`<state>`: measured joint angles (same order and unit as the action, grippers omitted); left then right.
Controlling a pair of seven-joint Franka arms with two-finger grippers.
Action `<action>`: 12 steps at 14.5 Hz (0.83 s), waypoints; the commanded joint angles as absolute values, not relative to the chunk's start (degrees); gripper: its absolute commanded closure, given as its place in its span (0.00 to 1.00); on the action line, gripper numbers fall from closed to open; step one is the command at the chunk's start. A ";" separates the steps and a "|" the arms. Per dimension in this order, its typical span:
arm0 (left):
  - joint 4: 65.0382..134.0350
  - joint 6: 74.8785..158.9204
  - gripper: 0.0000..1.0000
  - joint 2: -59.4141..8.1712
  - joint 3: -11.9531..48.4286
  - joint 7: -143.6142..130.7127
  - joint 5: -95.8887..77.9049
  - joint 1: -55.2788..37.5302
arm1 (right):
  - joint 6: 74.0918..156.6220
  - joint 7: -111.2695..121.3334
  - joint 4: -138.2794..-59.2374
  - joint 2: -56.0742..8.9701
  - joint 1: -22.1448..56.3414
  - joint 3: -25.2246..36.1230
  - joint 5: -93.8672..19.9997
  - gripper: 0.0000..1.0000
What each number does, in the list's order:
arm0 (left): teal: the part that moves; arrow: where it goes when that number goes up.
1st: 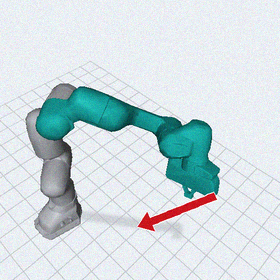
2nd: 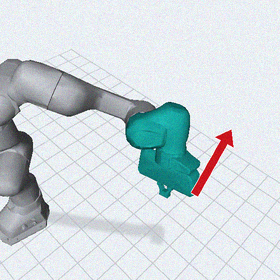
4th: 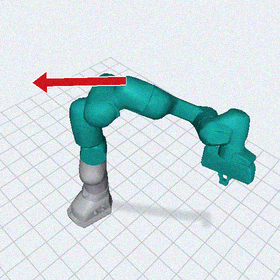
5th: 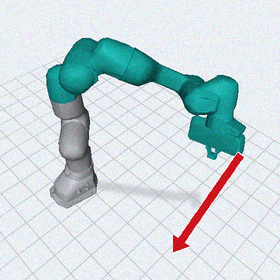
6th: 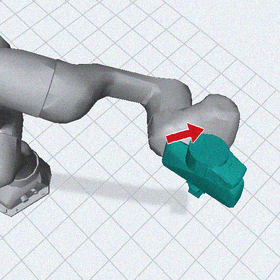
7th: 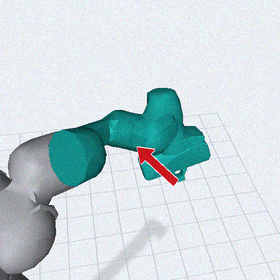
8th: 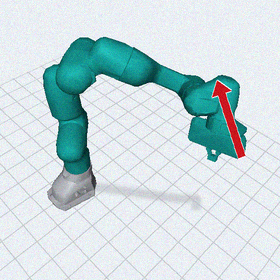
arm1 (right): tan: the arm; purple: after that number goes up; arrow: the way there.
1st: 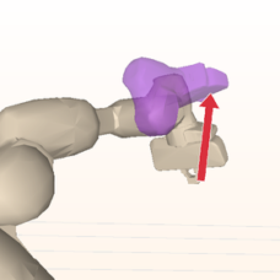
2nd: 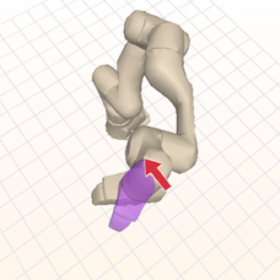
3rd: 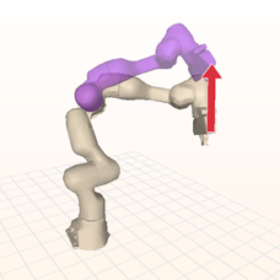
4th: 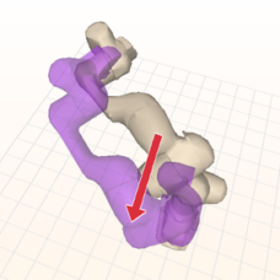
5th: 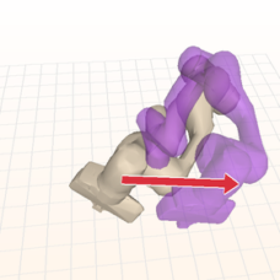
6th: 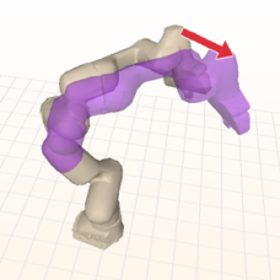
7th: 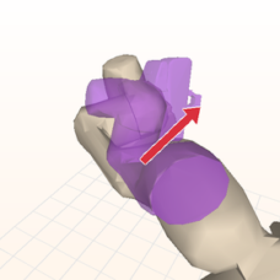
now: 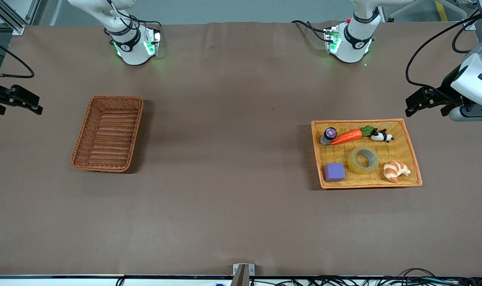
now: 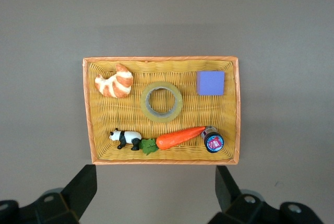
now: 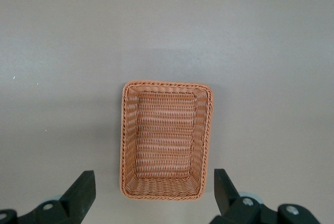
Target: Move tape to another basket
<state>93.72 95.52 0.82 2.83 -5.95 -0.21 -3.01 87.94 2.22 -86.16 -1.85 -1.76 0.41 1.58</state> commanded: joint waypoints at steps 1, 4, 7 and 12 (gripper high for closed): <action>94.75 96.15 0.00 2.02 3.16 -5.98 -0.70 -2.46 | 88.33 2.99 -86.40 -1.76 -2.20 0.44 0.44 0.00; 94.66 96.24 0.00 2.02 3.43 -6.06 -0.44 -2.46 | 88.33 2.99 -86.40 -1.76 -2.20 0.44 0.44 0.00; 95.27 96.50 0.00 1.67 3.17 -5.37 -0.61 -2.29 | 88.33 2.99 -86.40 -1.76 -2.20 0.44 0.44 0.00; 101.57 105.08 0.00 -1.67 2.90 -4.83 -0.44 -1.85 | 88.33 2.99 -86.40 -1.76 -2.28 0.44 0.44 0.00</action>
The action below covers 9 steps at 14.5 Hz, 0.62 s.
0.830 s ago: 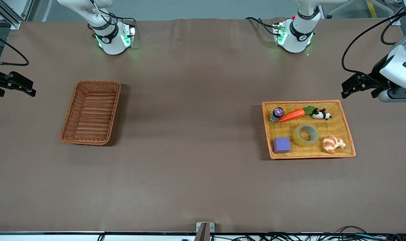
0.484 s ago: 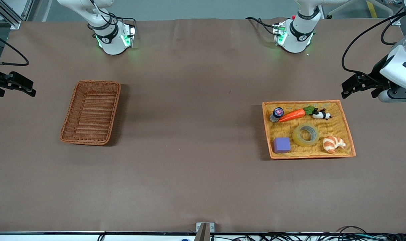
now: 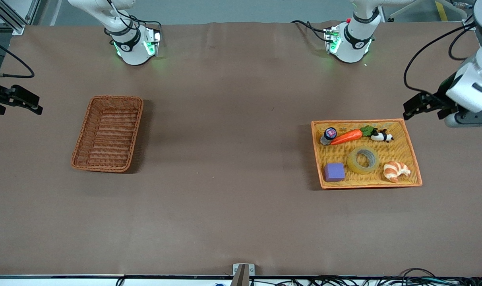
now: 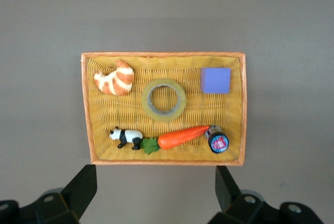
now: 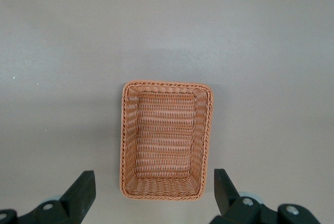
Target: Move tape to another basket
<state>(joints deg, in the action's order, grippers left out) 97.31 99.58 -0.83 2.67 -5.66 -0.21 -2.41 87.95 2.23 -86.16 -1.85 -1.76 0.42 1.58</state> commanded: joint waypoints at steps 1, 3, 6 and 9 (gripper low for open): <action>104.99 109.99 0.00 -1.67 2.81 -4.92 -0.44 -1.85 | 88.33 2.99 -86.40 -1.76 -2.29 0.44 0.44 0.00; 110.28 116.79 0.00 -3.06 2.81 -5.01 -0.44 -1.85 | 88.33 2.90 -86.40 -1.76 -2.29 0.44 0.44 0.00; 110.74 118.29 0.00 -9.21 2.81 -4.83 -0.26 -1.85 | 88.33 2.99 -86.40 -1.76 -2.29 0.44 0.44 0.00; 112.23 121.62 0.00 -13.87 2.72 -4.92 2.10 -1.76 | 88.24 2.99 -86.40 -1.76 -2.29 0.44 0.44 0.00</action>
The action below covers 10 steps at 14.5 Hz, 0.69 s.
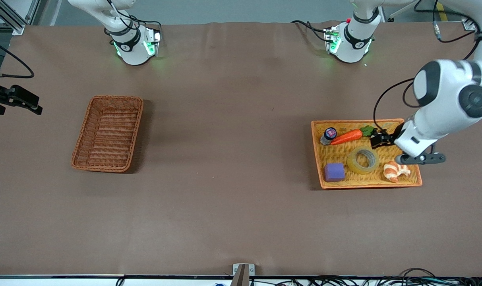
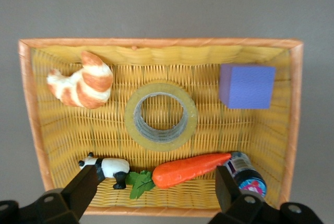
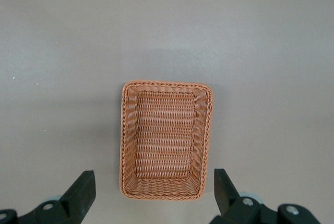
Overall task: Move tape to another basket
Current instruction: 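Lower the left gripper over the yellow tape roll in the tray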
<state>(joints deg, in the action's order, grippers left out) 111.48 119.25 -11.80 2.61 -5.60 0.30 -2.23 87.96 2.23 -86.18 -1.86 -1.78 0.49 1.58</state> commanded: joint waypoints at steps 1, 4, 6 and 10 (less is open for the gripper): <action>113.89 125.38 0.00 -14.58 2.72 -4.83 2.98 -0.97 | 88.33 2.99 -86.40 -1.84 -2.29 0.53 0.44 0.00; 116.45 133.23 0.00 -18.79 2.72 -3.52 2.99 1.05 | 88.33 2.99 -86.40 -1.84 -2.29 0.53 0.44 0.00; 116.46 135.43 0.00 -21.61 1.68 -3.52 2.99 1.06 | 88.33 2.99 -86.40 -1.76 -2.29 0.53 0.44 0.00; 118.56 136.49 0.01 -23.55 1.58 -3.52 2.99 1.05 | 88.33 2.99 -86.40 -1.85 -2.29 0.61 0.44 0.00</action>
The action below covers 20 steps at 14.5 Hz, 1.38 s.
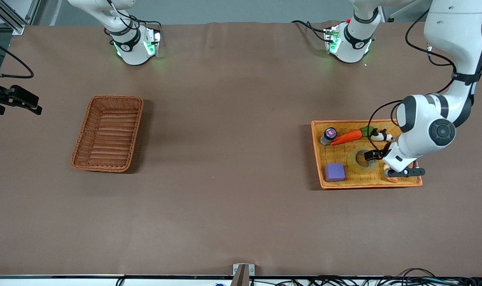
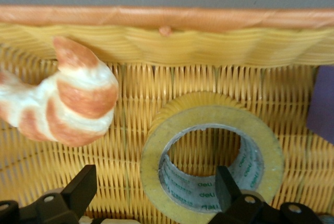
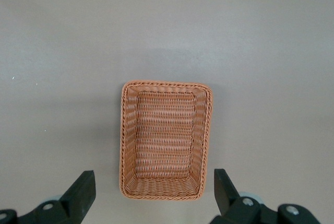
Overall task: Move tape to another basket
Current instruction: 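Lower the left gripper over the yellow tape roll in the tray, then close the left gripper on the tape roll and lift it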
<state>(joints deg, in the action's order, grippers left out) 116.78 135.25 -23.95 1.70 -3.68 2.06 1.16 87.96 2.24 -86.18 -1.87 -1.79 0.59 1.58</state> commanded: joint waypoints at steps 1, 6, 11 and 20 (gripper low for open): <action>118.65 137.71 0.01 -24.34 1.58 -3.52 2.99 1.05 | 88.33 2.99 -86.40 -1.85 -2.20 0.70 0.44 0.00; 118.30 139.31 0.30 -26.89 1.23 -3.51 2.90 1.14 | 88.24 2.99 -86.40 -1.85 -2.20 0.70 0.44 0.00; 117.60 139.31 1.00 -25.23 1.23 -2.64 2.99 1.05 | 88.24 2.99 -86.40 -1.85 -2.29 0.70 0.44 0.00; 108.49 129.58 1.00 -17.93 4.29 -3.68 2.99 0.35 | 88.24 2.99 -86.40 -1.85 -2.29 0.70 0.44 0.00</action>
<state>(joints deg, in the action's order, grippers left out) 113.14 134.62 -19.26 2.22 -3.36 2.10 0.86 87.96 2.25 -86.19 -1.89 -1.79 0.73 1.58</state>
